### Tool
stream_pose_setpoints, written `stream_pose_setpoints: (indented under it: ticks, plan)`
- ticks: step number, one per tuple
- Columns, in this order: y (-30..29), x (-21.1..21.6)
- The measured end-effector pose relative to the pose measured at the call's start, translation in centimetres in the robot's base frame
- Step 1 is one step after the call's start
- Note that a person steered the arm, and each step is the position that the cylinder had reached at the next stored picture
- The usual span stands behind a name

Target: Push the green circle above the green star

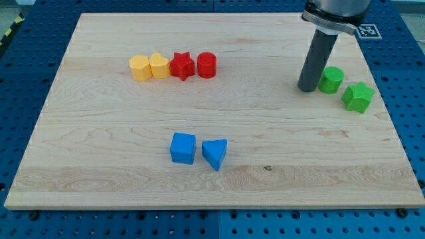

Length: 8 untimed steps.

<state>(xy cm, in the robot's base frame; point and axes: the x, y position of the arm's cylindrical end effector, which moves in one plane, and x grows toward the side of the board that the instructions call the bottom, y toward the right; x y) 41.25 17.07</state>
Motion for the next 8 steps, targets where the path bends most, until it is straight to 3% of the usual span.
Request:
stream_pose_setpoints:
  ticks: [8]
  plan:
    - [4.1, -0.9]
